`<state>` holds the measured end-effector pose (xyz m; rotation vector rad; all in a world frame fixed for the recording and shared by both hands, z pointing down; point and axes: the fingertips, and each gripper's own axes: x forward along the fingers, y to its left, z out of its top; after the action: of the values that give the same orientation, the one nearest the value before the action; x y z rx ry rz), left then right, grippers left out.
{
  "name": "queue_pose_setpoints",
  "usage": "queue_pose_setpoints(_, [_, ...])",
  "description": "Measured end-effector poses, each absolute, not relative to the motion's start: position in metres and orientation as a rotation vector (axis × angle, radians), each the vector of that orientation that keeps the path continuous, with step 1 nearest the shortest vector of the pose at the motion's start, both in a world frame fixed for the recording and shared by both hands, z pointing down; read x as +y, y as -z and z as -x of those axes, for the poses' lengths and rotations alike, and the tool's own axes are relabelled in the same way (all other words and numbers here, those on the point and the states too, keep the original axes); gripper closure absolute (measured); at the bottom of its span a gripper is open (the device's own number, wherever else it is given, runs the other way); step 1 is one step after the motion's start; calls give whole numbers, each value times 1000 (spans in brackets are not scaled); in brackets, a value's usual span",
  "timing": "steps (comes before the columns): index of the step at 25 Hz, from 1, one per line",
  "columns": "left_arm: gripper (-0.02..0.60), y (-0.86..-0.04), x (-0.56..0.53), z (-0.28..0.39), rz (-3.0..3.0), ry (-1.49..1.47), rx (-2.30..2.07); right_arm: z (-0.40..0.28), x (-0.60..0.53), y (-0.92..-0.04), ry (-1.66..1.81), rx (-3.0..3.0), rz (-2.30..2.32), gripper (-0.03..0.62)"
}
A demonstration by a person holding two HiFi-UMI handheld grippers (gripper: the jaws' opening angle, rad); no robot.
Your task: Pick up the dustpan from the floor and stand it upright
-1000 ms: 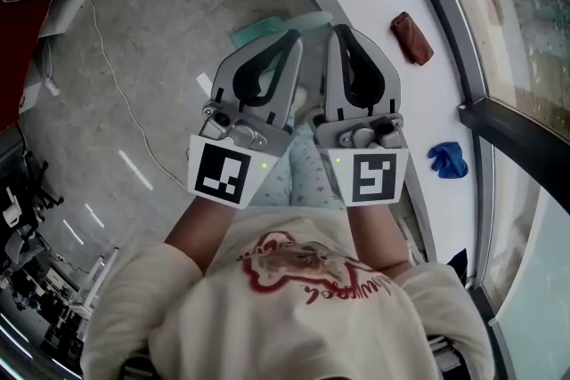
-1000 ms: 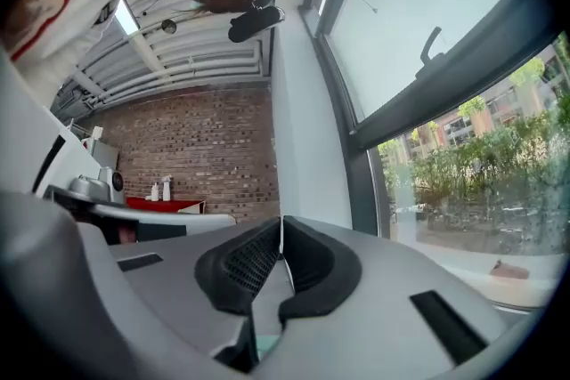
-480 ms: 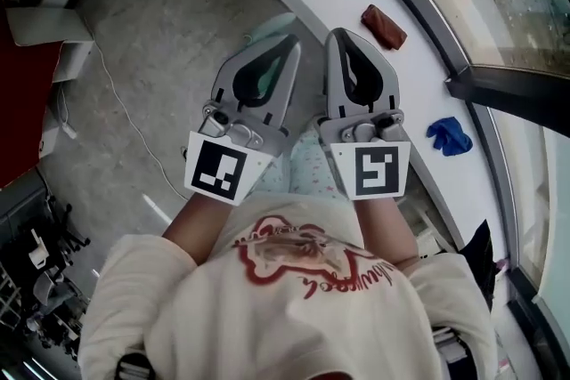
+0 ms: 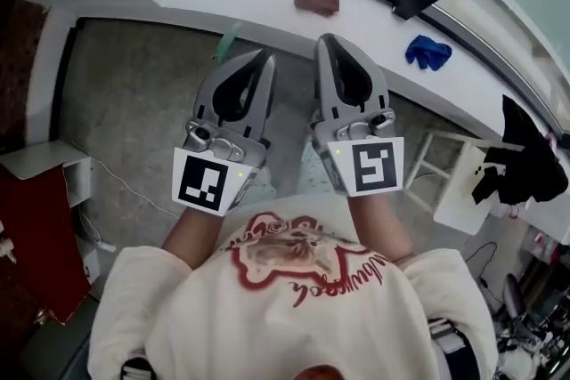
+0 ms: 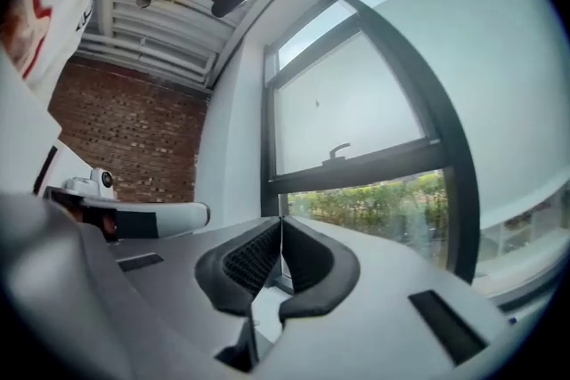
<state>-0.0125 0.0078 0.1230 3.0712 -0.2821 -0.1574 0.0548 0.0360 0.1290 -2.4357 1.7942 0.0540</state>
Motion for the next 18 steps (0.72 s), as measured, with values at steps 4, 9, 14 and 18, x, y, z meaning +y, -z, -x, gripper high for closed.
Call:
queue_pose_setpoints(4, [561, -125, 36, 88, -3085, 122, -155, 1, 86, -139, -4, 1613, 2532, 569])
queue_pose_setpoints(9, [561, -129, 68, 151, -3097, 73, -42, 61, 130, -125, -13, 1556, 2604, 569])
queue_pose_setpoints(14, [561, -109, 119, 166, -3050, 142, 24, 97, 174, -106, 7, 1509, 2669, 569])
queue_pose_setpoints(18, [561, -93, 158, 174, -3052, 181, 39, 121, 205, -90, -64, 1523, 2630, 569])
